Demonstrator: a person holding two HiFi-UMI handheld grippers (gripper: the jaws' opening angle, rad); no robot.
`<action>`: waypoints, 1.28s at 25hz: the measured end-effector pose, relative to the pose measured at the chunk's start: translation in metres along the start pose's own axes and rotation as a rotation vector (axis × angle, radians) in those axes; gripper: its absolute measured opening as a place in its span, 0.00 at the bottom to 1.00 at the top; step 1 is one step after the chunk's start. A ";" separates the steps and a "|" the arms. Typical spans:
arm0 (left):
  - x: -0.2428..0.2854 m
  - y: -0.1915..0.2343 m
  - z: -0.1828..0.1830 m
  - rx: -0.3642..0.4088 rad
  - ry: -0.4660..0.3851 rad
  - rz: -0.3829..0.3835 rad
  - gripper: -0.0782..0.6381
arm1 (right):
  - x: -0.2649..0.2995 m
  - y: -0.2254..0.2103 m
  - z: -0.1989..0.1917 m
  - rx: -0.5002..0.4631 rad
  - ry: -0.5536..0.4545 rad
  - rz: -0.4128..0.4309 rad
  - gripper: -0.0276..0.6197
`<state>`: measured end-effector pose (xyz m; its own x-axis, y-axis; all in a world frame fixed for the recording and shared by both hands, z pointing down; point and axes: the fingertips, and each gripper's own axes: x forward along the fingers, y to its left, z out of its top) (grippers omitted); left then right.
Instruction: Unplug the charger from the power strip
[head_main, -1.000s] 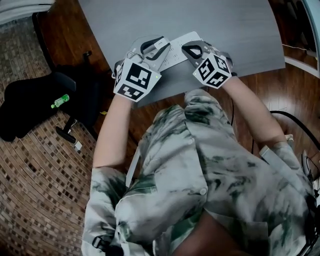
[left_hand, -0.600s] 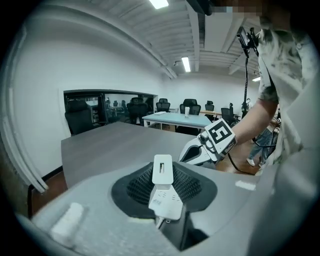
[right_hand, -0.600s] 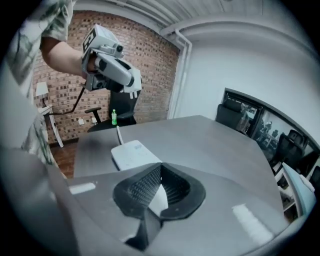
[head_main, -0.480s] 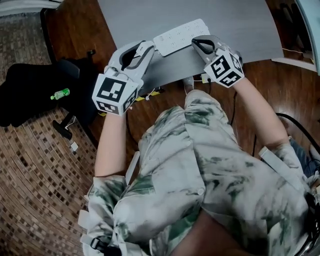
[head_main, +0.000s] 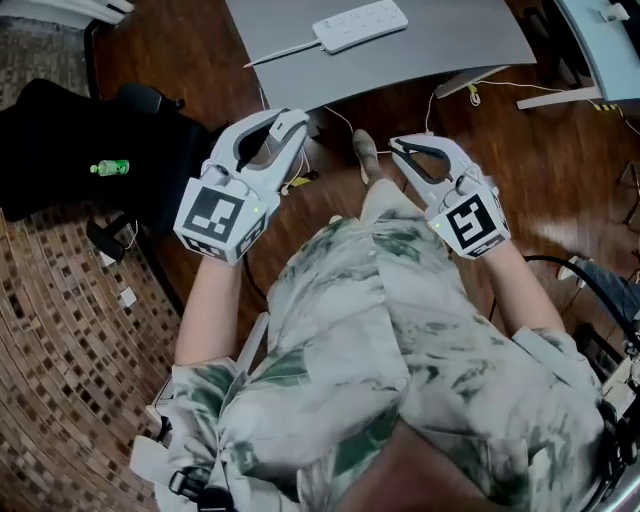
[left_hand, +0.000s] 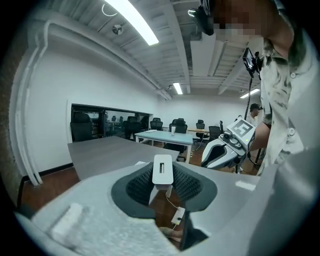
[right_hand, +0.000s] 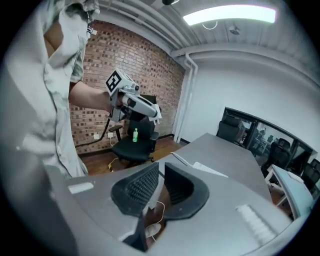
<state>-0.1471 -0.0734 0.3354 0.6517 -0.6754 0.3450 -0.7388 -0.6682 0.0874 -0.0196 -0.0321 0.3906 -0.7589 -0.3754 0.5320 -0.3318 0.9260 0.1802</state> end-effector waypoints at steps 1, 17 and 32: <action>-0.011 -0.015 -0.003 0.003 -0.004 -0.019 0.26 | -0.014 0.019 0.004 0.014 -0.005 -0.017 0.10; -0.095 -0.217 -0.058 0.087 0.037 -0.061 0.26 | -0.194 0.183 -0.061 0.060 0.059 -0.121 0.09; -0.205 -0.422 -0.076 0.042 0.109 0.039 0.26 | -0.356 0.324 -0.117 0.120 -0.018 -0.062 0.09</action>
<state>0.0186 0.3708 0.2986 0.5988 -0.6644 0.4473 -0.7537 -0.6563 0.0340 0.2092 0.4062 0.3566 -0.7444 -0.4338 0.5077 -0.4424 0.8898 0.1116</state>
